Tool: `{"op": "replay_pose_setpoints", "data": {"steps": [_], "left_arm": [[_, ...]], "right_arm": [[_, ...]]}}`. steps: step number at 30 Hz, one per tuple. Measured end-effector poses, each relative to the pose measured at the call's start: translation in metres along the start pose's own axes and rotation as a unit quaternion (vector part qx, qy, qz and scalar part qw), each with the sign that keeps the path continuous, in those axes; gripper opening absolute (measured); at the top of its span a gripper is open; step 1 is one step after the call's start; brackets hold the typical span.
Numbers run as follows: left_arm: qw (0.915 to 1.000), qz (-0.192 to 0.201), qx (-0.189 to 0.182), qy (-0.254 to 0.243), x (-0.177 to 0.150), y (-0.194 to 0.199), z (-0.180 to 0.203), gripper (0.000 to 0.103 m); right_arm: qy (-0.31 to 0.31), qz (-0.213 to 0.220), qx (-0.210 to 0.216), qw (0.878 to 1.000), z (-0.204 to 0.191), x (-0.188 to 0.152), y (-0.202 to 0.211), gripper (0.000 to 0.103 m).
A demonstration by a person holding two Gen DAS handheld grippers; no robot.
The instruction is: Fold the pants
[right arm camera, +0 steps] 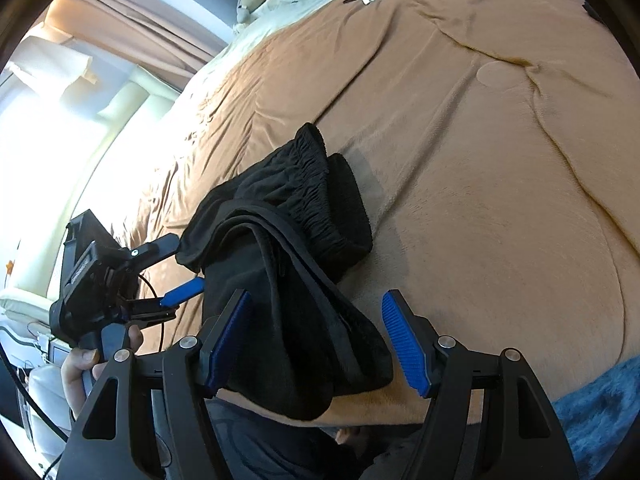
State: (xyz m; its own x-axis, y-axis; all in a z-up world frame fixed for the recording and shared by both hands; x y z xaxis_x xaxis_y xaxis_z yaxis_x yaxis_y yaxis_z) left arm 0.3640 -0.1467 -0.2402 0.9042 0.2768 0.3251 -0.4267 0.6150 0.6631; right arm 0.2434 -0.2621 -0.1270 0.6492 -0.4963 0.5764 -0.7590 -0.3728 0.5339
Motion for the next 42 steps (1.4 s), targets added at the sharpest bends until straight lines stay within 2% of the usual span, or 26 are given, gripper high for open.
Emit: {"op": "replay_pose_setpoints", "data": {"steps": [4, 9, 12, 14, 16, 18, 20, 23, 26, 29, 37, 42], "left_arm": [[0.9997, 0.004, 0.005, 0.022, 0.003, -0.008, -0.012, 0.091], [0.9988, 0.028, 0.013, 0.038, 0.018, -0.022, -0.024, 0.091], [0.9973, 0.054, 0.02, 0.045, 0.032, -0.018, -0.03, 0.084], [0.9962, 0.071, 0.021, 0.046, 0.041, -0.008, -0.029, 0.072], [0.9952, 0.087, 0.022, 0.038, 0.05, 0.003, -0.025, 0.064], [0.9952, 0.092, 0.026, 0.023, 0.059, 0.007, -0.018, 0.049], [0.9959, 0.085, 0.027, 0.014, 0.066, 0.007, -0.013, 0.027], [0.996, 0.084, 0.028, 0.003, 0.076, 0.005, -0.005, 0.016], [0.9961, 0.084, 0.025, -0.008, 0.082, 0.001, 0.008, 0.013], [0.9959, 0.085, 0.023, -0.019, 0.088, 0.001, 0.019, 0.013], [0.9961, 0.078, 0.023, -0.036, 0.105, -0.01, 0.039, 0.011], [0.9969, 0.059, 0.023, -0.046, 0.108, -0.032, 0.052, 0.011]], "right_arm": [[0.009, -0.002, -0.005, 1.0, -0.002, 0.003, -0.005, 0.066], [0.016, -0.009, -0.013, 1.0, -0.001, 0.005, -0.01, 0.066], [0.023, -0.019, -0.019, 0.999, 0.001, 0.003, -0.012, 0.066], [0.026, -0.024, -0.023, 0.999, 0.002, 0.001, -0.012, 0.066], [0.027, -0.026, -0.022, 0.999, 0.002, 0.001, -0.01, 0.058], [0.031, -0.03, -0.026, 0.999, 0.003, -0.001, -0.008, 0.048], [0.029, -0.034, -0.025, 0.999, 0.005, -0.003, -0.004, 0.039], [0.032, -0.035, -0.022, 0.999, 0.003, -0.006, 0.001, 0.028], [0.041, -0.037, -0.009, 0.998, -0.001, -0.01, 0.006, 0.012], [0.049, -0.036, 0.004, 0.998, -0.007, -0.013, 0.009, 0.005], [0.054, -0.039, 0.047, 0.997, -0.019, -0.023, 0.019, 0.003], [0.052, -0.037, 0.054, 0.996, -0.018, -0.025, 0.024, 0.003]]}}
Point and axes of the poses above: each gripper's, at about its wrist camera, not at the fingertips, and y roughly against the way its jaws point, z to its right, x to its top, the point moved 9 cm from there along -y, roughly the way its jaws point, and after that the axes turned 10 degrees about z, right-handed, at the moved point
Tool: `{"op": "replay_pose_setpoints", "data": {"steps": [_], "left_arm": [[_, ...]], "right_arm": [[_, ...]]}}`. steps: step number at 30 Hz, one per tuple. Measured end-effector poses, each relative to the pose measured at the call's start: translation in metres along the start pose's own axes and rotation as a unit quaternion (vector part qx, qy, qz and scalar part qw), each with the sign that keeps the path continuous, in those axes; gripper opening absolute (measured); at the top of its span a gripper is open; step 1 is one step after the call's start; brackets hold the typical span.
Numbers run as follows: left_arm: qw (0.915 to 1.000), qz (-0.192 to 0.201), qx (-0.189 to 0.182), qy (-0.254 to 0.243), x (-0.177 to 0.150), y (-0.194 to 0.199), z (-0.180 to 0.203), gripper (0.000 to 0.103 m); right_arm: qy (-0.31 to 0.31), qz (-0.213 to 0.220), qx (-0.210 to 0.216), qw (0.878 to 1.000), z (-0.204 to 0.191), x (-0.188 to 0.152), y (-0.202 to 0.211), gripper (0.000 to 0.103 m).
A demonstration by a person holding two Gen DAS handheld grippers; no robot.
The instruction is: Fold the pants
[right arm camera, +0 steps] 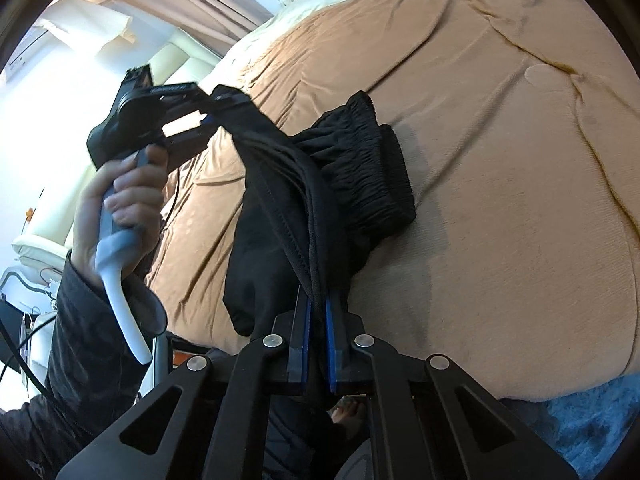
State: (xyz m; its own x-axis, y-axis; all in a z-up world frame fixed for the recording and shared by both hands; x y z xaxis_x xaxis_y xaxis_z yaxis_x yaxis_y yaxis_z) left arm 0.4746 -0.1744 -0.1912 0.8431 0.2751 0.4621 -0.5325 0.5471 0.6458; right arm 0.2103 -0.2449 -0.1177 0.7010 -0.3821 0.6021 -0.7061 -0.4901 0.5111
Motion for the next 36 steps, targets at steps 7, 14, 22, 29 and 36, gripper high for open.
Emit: {"op": "replay_pose_setpoints", "data": {"steps": [7, 14, 22, 29, 36], "left_arm": [[0.9995, -0.026, 0.001, -0.016, -0.006, -0.034, 0.016, 0.011], [0.9988, -0.032, -0.012, -0.033, -0.017, -0.045, 0.024, 0.044], [0.9984, -0.033, 0.009, -0.045, -0.031, -0.025, 0.005, 0.053], [0.9978, -0.041, 0.028, -0.045, -0.054, 0.001, -0.029, 0.053], [0.9977, -0.048, 0.034, -0.032, -0.08, 0.024, -0.055, 0.053]], "right_arm": [[-0.031, 0.003, -0.002, 1.0, 0.017, -0.001, 0.003, 0.003], [-0.045, 0.002, 0.002, 0.999, 0.021, -0.004, 0.004, 0.003], [-0.039, 0.003, -0.004, 0.999, 0.021, -0.004, 0.005, 0.003], [-0.029, 0.002, -0.011, 1.0, 0.016, -0.01, 0.01, 0.003], [-0.021, -0.001, -0.021, 1.0, 0.011, -0.018, 0.015, 0.003]]}}
Point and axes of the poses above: each gripper's, at about its wrist camera, not at the fingertips, and y roughly against the way its jaws point, z to its right, x to its top, the point moved 9 cm from there along -y, roughly the way its jaws point, and after that the axes turned 10 degrees about z, right-handed, at the moved point
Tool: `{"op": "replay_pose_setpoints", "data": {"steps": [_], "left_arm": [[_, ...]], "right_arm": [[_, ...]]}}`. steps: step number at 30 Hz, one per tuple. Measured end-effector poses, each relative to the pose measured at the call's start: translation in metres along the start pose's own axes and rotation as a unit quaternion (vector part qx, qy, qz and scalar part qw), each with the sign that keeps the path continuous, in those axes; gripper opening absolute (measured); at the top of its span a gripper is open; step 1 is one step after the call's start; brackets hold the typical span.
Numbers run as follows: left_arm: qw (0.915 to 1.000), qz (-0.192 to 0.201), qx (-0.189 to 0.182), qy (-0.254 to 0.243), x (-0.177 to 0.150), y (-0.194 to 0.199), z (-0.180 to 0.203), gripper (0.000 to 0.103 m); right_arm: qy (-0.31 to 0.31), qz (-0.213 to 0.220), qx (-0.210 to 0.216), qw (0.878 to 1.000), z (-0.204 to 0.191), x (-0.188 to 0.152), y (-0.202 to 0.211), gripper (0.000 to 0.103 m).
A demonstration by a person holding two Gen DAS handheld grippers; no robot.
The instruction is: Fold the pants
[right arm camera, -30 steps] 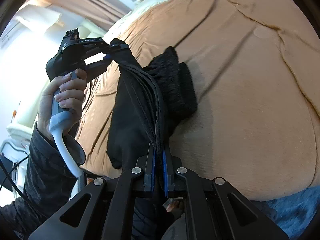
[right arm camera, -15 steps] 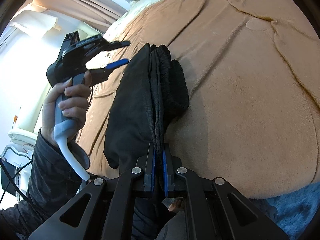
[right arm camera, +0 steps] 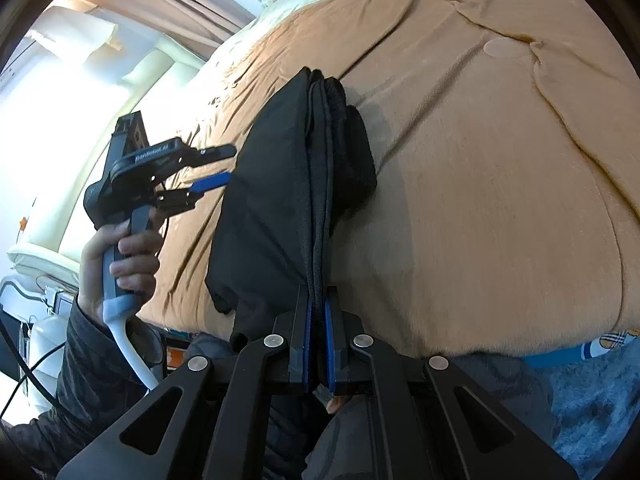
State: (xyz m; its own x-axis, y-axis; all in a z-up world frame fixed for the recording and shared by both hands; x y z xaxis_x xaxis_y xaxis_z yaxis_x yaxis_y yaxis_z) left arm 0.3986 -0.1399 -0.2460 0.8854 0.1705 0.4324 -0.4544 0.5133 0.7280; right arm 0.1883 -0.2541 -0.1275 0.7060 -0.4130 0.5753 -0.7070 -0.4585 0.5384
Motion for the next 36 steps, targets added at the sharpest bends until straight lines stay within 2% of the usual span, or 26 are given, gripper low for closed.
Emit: {"op": "replay_pose_setpoints", "data": {"steps": [3, 7, 10, 14, 23, 32, 36], "left_arm": [[0.9999, -0.005, -0.003, 0.011, -0.014, 0.005, -0.009, 0.053], [0.9997, -0.013, -0.008, 0.02, -0.028, 0.009, -0.014, 0.053], [0.9993, -0.014, -0.018, 0.031, -0.036, 0.011, -0.016, 0.053], [0.9988, -0.013, -0.025, 0.041, -0.044, 0.013, -0.018, 0.053], [0.9969, -0.015, -0.042, 0.065, -0.058, 0.015, -0.018, 0.052], [0.9958, -0.006, -0.045, 0.08, -0.057, 0.017, -0.018, 0.052], [0.9948, 0.0, -0.048, 0.09, -0.061, 0.02, -0.024, 0.052]], "right_arm": [[0.008, -0.003, -0.018, 1.0, 0.0, 0.0, 0.001, 0.004], [0.027, 0.008, -0.017, 0.999, -0.01, 0.011, 0.007, 0.005], [0.037, 0.013, -0.02, 0.999, -0.014, 0.023, 0.005, 0.011], [0.041, 0.031, -0.021, 0.998, -0.018, 0.045, 0.002, 0.051], [0.077, 0.028, -0.059, 0.995, -0.019, 0.082, -0.036, 0.052], [0.129, 0.019, -0.075, 0.989, -0.035, 0.107, -0.081, 0.052], [0.154, 0.016, -0.078, 0.985, -0.041, 0.11, -0.093, 0.045]]}}
Point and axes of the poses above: each gripper's, at about its wrist camera, not at the fingertips, and y roughly against the way its jaws point, z to its right, x to its top, the point moved 9 cm from there along -y, roughly the way its jaws point, and after that the axes turned 10 degrees about z, right-handed, at the moved point
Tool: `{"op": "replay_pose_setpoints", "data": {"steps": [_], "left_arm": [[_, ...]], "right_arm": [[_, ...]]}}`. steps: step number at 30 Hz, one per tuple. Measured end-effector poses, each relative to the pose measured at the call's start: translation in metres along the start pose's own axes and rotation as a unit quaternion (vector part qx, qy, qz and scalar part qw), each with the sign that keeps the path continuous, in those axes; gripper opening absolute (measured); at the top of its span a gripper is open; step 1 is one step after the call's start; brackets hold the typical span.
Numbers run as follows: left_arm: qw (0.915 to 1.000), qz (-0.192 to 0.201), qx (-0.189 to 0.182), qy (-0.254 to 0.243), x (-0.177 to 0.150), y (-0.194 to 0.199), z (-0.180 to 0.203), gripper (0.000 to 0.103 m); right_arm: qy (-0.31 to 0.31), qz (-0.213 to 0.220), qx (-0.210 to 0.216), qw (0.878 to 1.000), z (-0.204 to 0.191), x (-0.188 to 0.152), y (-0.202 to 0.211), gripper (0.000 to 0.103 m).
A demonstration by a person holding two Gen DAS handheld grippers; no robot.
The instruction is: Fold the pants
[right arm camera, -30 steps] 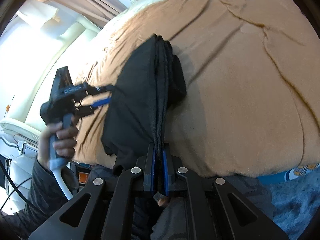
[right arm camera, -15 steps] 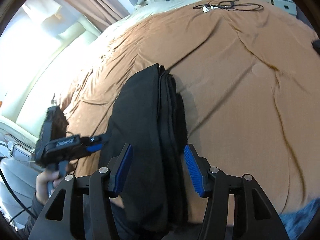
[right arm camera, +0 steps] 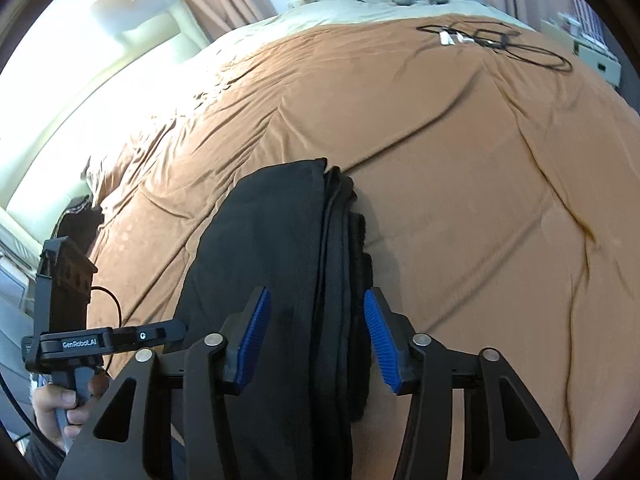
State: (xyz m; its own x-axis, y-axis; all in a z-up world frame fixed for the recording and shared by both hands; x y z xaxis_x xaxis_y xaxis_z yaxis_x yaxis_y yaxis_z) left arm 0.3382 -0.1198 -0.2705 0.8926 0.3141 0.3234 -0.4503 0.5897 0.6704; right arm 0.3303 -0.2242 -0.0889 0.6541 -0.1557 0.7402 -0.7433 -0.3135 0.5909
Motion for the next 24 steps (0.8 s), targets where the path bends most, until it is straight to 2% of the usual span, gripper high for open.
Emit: {"op": "replay_pose_setpoints", "data": {"steps": [8, 12, 17, 19, 21, 24], "left_arm": [[1.0, 0.002, -0.003, 0.007, 0.0, 0.001, 0.0, 0.052], [1.0, 0.002, -0.002, 0.008, 0.0, 0.0, -0.001, 0.052], [1.0, 0.001, -0.001, 0.009, 0.001, -0.003, 0.0, 0.052], [1.0, 0.001, -0.001, 0.008, 0.002, -0.003, 0.0, 0.052], [1.0, 0.001, 0.001, 0.008, 0.001, -0.003, 0.0, 0.051], [1.0, 0.001, 0.0, 0.006, 0.0, -0.002, 0.001, 0.051]], "right_arm": [[0.023, -0.006, -0.008, 1.0, 0.001, 0.006, -0.023, 0.045], [0.025, -0.013, -0.008, 1.0, 0.002, 0.009, -0.032, 0.036], [0.027, -0.019, -0.013, 0.999, 0.003, 0.016, -0.044, 0.035], [0.024, -0.025, -0.015, 0.999, 0.004, 0.017, -0.05, 0.029], [0.021, -0.035, -0.011, 0.999, 0.004, 0.017, -0.054, 0.005], [0.023, -0.031, -0.008, 0.999, 0.004, 0.02, -0.052, 0.003]]}}
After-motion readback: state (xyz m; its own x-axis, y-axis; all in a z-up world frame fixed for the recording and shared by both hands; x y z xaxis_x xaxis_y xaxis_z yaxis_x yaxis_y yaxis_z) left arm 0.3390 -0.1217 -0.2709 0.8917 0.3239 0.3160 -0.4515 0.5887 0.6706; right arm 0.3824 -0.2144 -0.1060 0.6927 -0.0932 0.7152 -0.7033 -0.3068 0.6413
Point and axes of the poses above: each gripper's, at about its wrist camera, not at the fingertips, and y roughly against the way its jaws point, z to its right, x to its top, the point moved 9 cm from there along -y, roughly the way its jaws point, and after that the axes turned 10 degrees about z, right-handed, at the moved point
